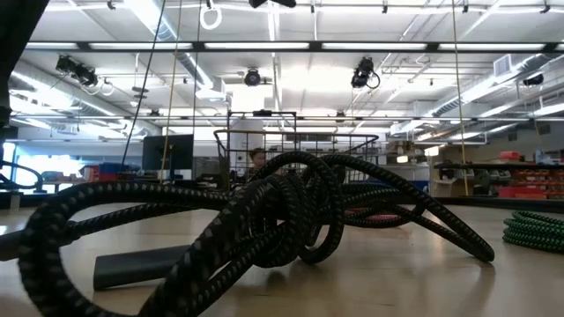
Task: Pick and place USB-C Cables
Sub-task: Put the dark blue charger cable into the wire basket
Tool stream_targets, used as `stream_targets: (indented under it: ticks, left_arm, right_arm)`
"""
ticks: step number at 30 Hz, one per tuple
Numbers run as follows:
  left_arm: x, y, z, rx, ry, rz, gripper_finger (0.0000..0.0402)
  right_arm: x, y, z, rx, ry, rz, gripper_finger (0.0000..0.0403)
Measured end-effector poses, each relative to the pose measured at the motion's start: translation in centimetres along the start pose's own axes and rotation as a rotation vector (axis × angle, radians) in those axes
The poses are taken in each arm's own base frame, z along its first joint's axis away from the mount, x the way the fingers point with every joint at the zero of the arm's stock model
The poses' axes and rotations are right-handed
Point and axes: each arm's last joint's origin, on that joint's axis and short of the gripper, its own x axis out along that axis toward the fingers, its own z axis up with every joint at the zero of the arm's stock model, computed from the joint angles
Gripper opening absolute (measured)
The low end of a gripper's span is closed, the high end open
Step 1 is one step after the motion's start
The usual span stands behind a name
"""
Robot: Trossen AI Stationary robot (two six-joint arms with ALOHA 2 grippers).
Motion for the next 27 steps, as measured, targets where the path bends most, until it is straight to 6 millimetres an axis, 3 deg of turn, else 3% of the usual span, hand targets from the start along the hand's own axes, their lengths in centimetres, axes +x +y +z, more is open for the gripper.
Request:
stream_targets:
  ticks: [4,9,13,27]
  left_arm:
    - [-0.1,0.1,1.1,-0.043,-0.117,-0.014,0.0199]
    - [-0.6,-0.8,2.7,-0.02,-0.281,-0.251,0.0199]
    - [-0.8,-1.3,2.9,-0.005,-0.298,-0.394,0.0199]
    - [-1.2,-1.5,3.9,0.051,-0.405,-0.423,0.0199]
  right_arm:
    - [0.4,0.2,-0.5,-0.022,0.038,0.006,0.0018]
    - [1.2,0.4,-1.6,-0.077,0.116,-0.021,0.0017]
    - [1.2,0.2,-2.1,-0.086,0.151,-0.046,0.0017]
    - [2.4,-1.7,-1.2,-0.105,0.13,-0.123,0.0017]
